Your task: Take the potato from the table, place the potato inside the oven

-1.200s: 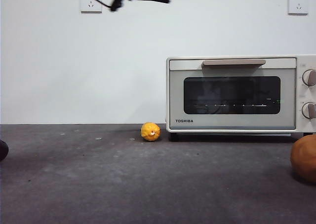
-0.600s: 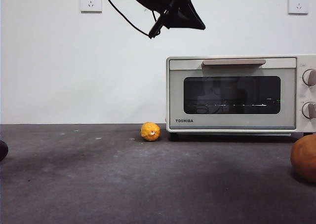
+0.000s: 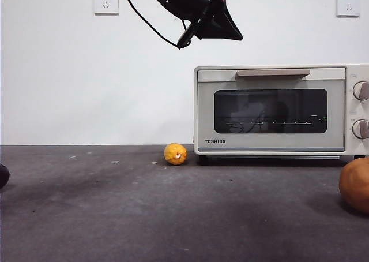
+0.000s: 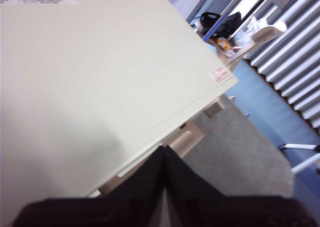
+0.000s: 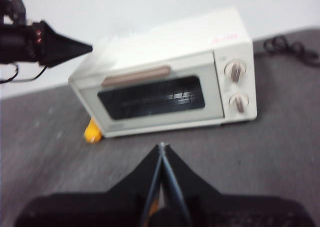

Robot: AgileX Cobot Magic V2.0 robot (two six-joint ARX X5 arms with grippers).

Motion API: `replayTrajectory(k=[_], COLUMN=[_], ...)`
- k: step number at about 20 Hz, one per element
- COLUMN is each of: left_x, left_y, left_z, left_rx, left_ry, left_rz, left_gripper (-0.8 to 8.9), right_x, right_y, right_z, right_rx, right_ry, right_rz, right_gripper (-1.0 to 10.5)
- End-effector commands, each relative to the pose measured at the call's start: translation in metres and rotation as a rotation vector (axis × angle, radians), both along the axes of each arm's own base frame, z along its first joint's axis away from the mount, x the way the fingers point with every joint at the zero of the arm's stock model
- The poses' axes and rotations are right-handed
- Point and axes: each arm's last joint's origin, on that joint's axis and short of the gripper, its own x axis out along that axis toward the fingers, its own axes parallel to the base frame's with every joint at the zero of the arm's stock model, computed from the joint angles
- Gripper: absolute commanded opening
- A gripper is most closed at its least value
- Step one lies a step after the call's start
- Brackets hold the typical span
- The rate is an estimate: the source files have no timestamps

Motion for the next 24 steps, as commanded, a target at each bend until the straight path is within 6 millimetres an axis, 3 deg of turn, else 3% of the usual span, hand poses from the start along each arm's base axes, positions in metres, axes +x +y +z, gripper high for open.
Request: replayTrajectory(k=[1,6,11,19,24], left_x=[0.002,0.0,0.002,0.012,0.012], left_y=[-0.01,-0.017,-0.022,-0.031,-0.034], left_z=[-0.01,-0.015,-0.025,-0.055,-0.062], left_rx=[0.046,0.09,0.115,0.204,0.247], left_ry=[-0.051,-0.096,-0.107,-0.148,-0.176], left_rz=[-0.012,-0.015,-0.037,-0.063,-0.076], left_gripper=[-0.05,-0.05,-0.06,-0.06,-0.06], right_x=[-0.003,-0.001,0.004,0.006,0.007], right_y=[0.0,0.001,0.001,0.004,0.004], right_z=[0.027,0.067,0.089,0.098,0.098], right_rx=[-0.015,-0.066,-0.064,-0.058,-0.053], right_ry=[0.029,0.106,0.186,0.258,0.261], right_rz=[0.025,0.042,0.058,0.14,0.151], right_gripper=[0.0,0.0,0.0,0.0,0.0])
